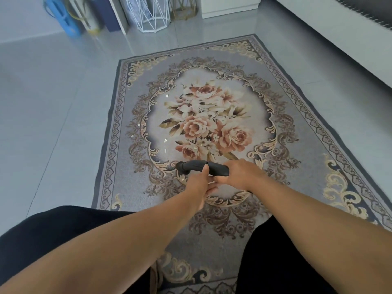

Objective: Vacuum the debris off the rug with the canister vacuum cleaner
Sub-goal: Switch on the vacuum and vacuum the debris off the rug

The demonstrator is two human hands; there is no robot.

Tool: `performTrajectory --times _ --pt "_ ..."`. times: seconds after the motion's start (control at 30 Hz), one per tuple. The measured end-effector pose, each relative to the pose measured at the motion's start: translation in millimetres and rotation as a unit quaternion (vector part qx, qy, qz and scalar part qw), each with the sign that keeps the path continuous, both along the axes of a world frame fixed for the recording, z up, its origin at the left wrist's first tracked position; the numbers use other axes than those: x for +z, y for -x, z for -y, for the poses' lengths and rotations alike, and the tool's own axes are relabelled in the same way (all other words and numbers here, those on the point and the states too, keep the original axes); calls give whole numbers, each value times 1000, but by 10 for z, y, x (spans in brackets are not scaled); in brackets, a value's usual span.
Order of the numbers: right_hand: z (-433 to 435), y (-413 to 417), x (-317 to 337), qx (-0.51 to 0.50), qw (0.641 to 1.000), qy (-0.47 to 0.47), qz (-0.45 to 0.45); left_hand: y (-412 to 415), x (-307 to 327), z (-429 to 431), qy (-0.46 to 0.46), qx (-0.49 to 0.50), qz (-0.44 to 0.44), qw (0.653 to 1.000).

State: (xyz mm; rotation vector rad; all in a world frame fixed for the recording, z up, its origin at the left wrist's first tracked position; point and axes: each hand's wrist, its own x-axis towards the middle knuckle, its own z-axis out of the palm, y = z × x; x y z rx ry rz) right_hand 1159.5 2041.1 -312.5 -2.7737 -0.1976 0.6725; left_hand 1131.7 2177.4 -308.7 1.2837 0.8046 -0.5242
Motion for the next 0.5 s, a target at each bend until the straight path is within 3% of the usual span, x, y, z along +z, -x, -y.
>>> performTrajectory --times 0.3,0.5 --pt "-331 -68 -226 -5 999 0 -53 -154 -145 -15 -46 13 -94 994" --pt "-307 -137 -230 25 999 14 -30 -335 -143 -234 -45 -103 -117 987"
